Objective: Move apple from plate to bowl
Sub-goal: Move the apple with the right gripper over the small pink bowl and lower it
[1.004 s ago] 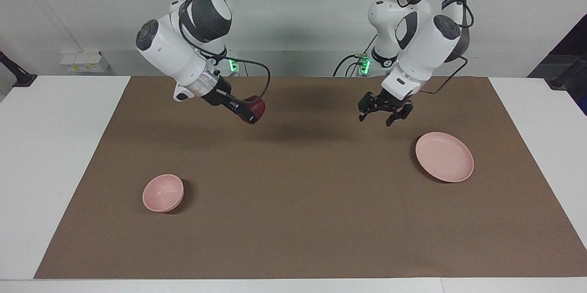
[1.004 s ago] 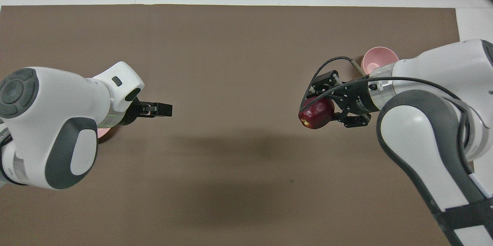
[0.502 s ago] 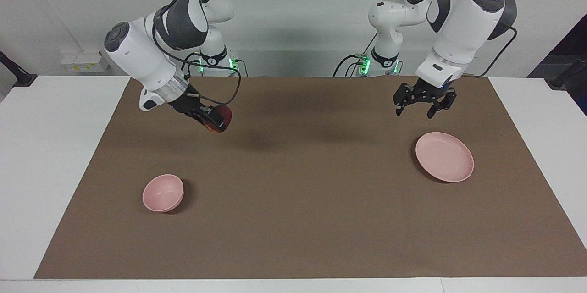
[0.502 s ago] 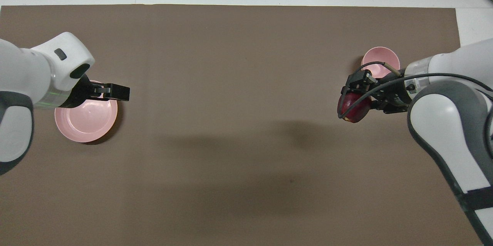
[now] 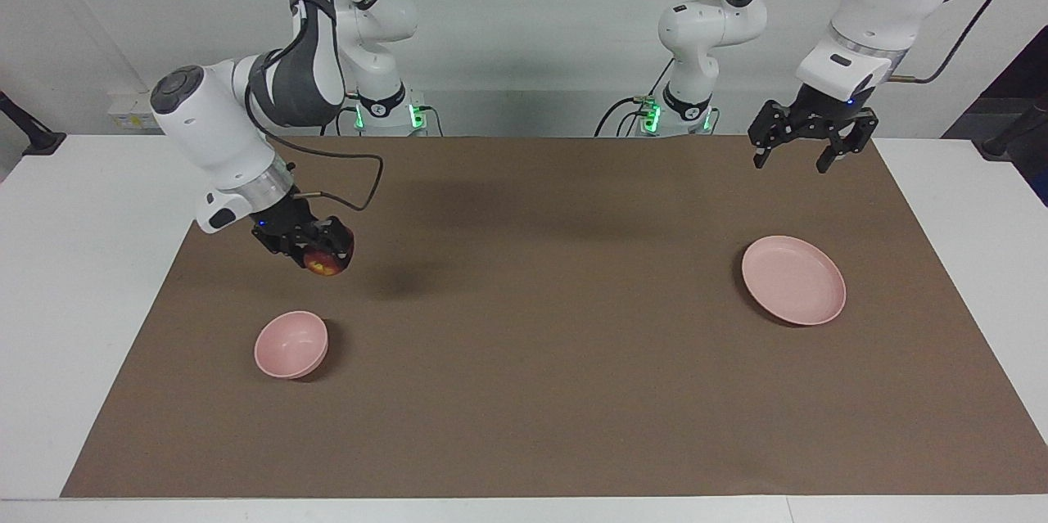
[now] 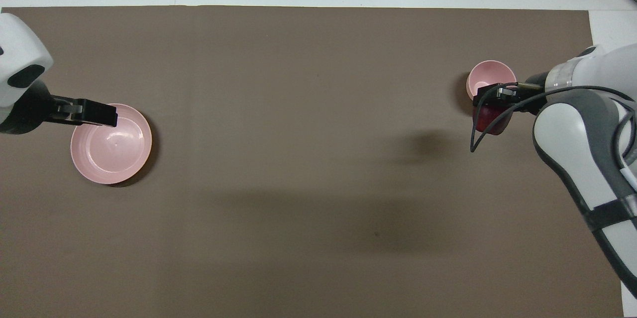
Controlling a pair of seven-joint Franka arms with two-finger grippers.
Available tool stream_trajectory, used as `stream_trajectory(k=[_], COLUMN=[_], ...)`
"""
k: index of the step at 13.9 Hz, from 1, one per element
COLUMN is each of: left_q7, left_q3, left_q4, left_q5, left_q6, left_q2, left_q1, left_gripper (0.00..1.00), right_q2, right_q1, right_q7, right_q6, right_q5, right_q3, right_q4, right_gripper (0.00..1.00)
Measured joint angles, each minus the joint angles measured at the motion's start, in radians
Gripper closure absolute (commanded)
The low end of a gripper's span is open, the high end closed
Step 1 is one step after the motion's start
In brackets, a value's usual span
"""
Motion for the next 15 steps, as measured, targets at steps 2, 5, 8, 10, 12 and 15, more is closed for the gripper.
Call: stream_trajectory(k=[2,5,8,10,12,15], left_q7=[0.005,0.023,0.074,0.084,0.084,0.084], left_q3=[0.001,0.053,0.193,0.225,0.246,0.259], left_q4=[0.024,0.053,0.113,0.128,0.132,0.134], left_q5=[0.004,0.004,0.004,0.004,0.004,0.004], left_q6=[-0.036,-0.082,-0.133,-0.15,-0.159,-0.162], left_q2=[0.0,0.006,0.027,0.035,0.039,0.039], left_q1=[0.002,-0.023,-0.119,-0.148,-0.174,-0.187], left_gripper=[0.0,0.0,0.0,0.0,0.0,0.0], right_q2=[0.041,0.089,0.133,0.163,0.189,0.23], right_q1=[-0.025,-0.039,-0.039,-0.04,-0.039,-0.039], right_q7=[-0.1,-0.181,-0.235,-0.257,-0.26,-0.26], right_q6=[0.056,0.128,0.234,0.289,0.333,0.41], right_q5=[-0.013,-0.074,-0.115,-0.117,-0.118,-0.118], right_q3=[0.0,0.0,0.0,0.0,0.001,0.001], right_q4=[0.016,0.026,0.028,0.03,0.031,0.032], right_gripper=[1.0,1.0,1.0,1.0,1.0,1.0])
